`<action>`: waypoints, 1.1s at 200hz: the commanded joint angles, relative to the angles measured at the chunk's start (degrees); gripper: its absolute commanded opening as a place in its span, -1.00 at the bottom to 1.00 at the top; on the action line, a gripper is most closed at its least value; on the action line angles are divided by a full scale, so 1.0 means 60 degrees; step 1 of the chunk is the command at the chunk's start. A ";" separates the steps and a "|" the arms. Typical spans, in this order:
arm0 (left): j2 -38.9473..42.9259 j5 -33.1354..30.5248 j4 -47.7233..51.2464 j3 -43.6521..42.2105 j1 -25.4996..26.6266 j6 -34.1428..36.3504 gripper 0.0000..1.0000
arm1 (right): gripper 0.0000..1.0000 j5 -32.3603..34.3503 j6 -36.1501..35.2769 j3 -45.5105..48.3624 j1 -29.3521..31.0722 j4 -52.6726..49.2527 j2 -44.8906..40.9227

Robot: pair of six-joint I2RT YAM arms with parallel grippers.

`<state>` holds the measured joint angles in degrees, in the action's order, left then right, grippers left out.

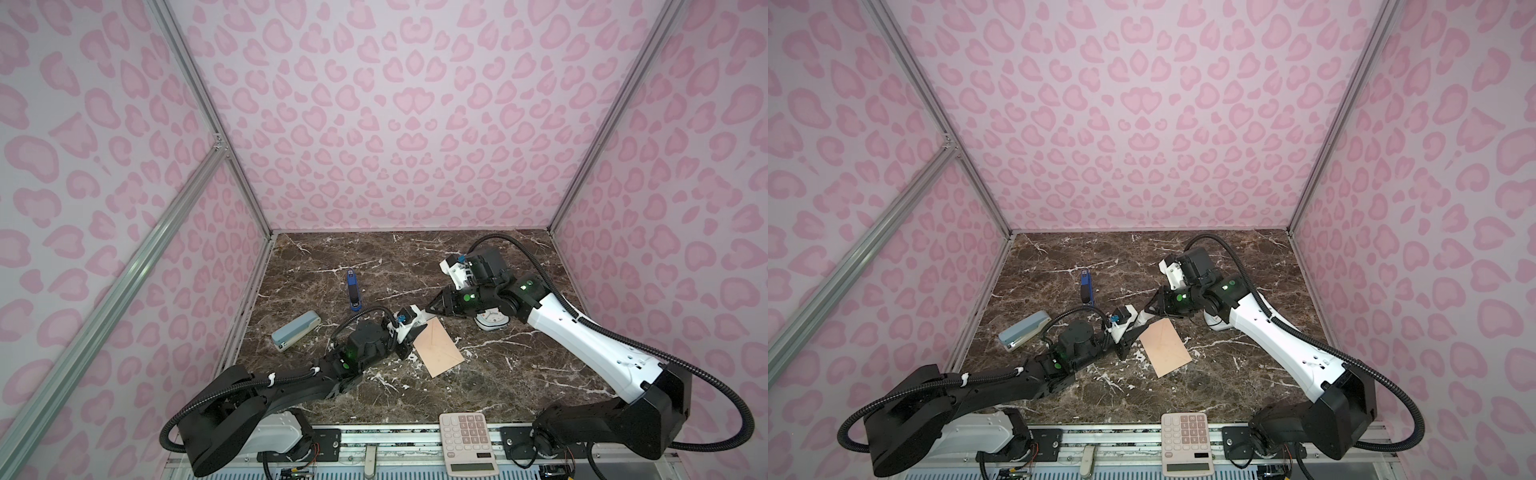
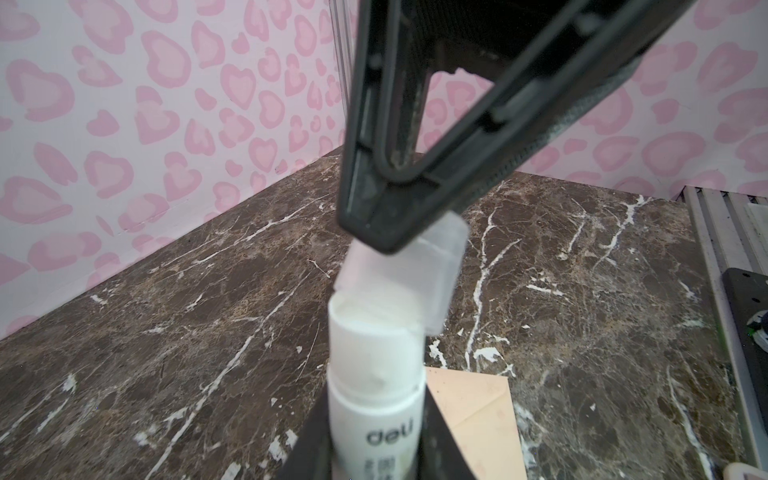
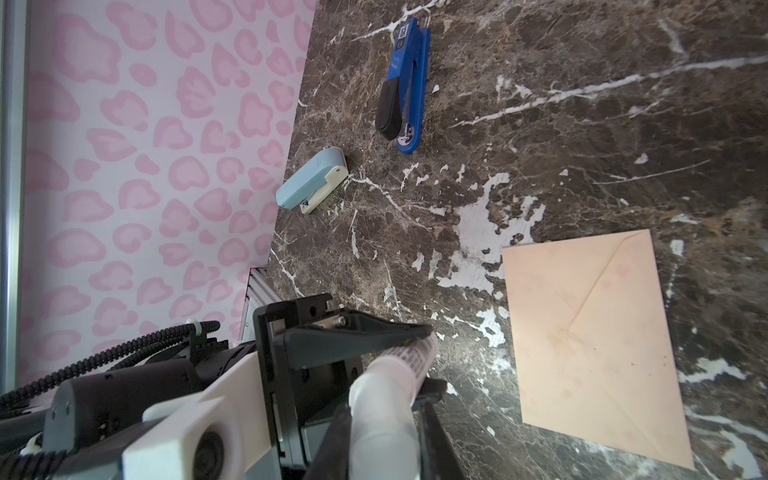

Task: Place the letter into the envelope and seal it
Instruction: 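Lower the clear cap onto the glue stick held upright by the left gripper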

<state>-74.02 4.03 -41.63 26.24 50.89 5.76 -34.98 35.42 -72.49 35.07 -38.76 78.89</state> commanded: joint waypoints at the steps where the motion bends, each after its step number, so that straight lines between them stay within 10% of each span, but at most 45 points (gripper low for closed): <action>1: -0.0036 0.0132 -0.0248 0.0152 0.0057 0.0135 -0.92 | -0.53 -0.0189 0.0073 0.0069 -0.0013 0.0330 0.0021; 220: -0.0180 0.0262 0.0492 0.0647 0.0307 0.0505 -0.92 | -0.60 -0.0411 0.0017 -0.0237 0.0027 0.0163 0.0267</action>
<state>-75.07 2.52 -36.42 29.12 52.27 7.55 -34.63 36.18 -73.19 34.65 -39.64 79.92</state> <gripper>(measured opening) 0.266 0.242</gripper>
